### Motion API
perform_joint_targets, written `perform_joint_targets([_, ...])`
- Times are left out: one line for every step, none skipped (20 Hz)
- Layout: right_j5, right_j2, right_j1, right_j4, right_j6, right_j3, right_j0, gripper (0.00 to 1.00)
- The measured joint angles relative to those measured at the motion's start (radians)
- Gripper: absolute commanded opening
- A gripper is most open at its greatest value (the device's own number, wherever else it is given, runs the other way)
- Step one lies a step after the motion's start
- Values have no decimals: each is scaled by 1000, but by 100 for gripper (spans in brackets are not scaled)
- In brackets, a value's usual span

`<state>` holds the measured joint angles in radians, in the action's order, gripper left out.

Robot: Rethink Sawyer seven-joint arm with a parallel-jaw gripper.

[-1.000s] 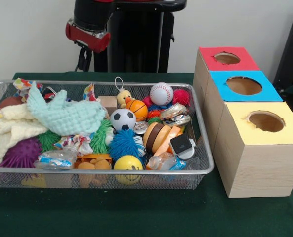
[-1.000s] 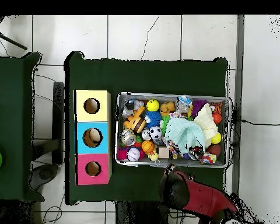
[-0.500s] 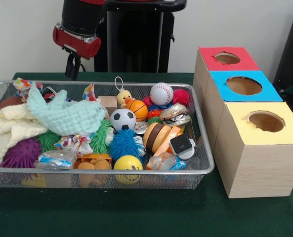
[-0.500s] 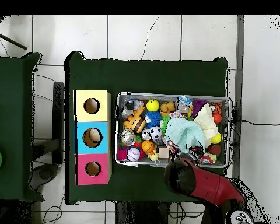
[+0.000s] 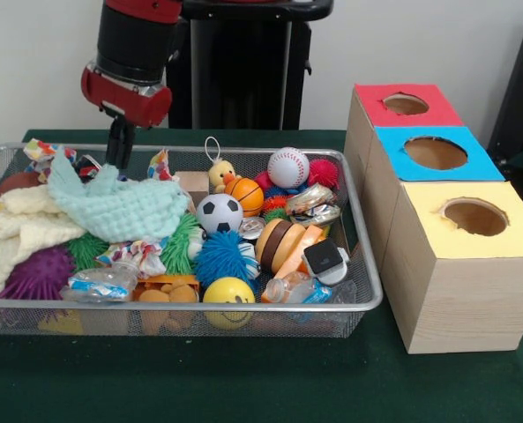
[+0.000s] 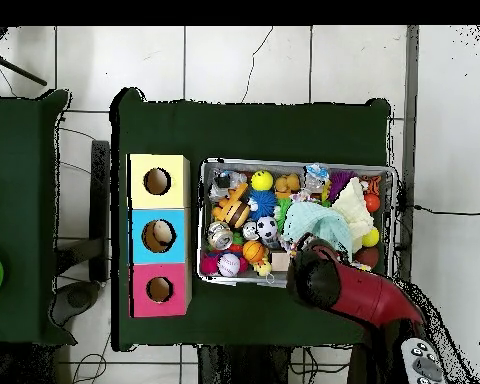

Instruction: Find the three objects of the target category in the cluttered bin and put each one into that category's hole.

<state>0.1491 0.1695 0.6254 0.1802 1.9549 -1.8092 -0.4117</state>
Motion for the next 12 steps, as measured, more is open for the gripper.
perform_joint_targets([0, -6, -11, -4, 0, 12, -4, 0])
perform_joint_targets([0, -9, -20, -6, 0, 23, -6, 0])
perform_joint_targets([0, -11, -31, -6, 0, 33, -7, 0])
perform_joint_targets([0, -12, -40, -6, 0, 43, -7, 0])
perform_joint_targets([0, -14, -49, -6, 0, 51, -7, 0])
perform_joint_targets([0, -14, -55, -6, 0, 56, -7, 0])
perform_joint_targets([0, -15, -59, -6, 0, 58, -7, 0])
perform_joint_targets([0, -16, -63, -6, 0, 60, -7, 0])
perform_joint_targets([0, -18, -65, -5, 0, 59, -7, 0])
perform_joint_targets([0, -18, -64, -6, 0, 59, -7, 0])
perform_joint_targets([0, -18, -63, -6, 0, 59, -7, 0])
perform_joint_targets([0, -18, -63, -6, 0, 59, -7, 0])
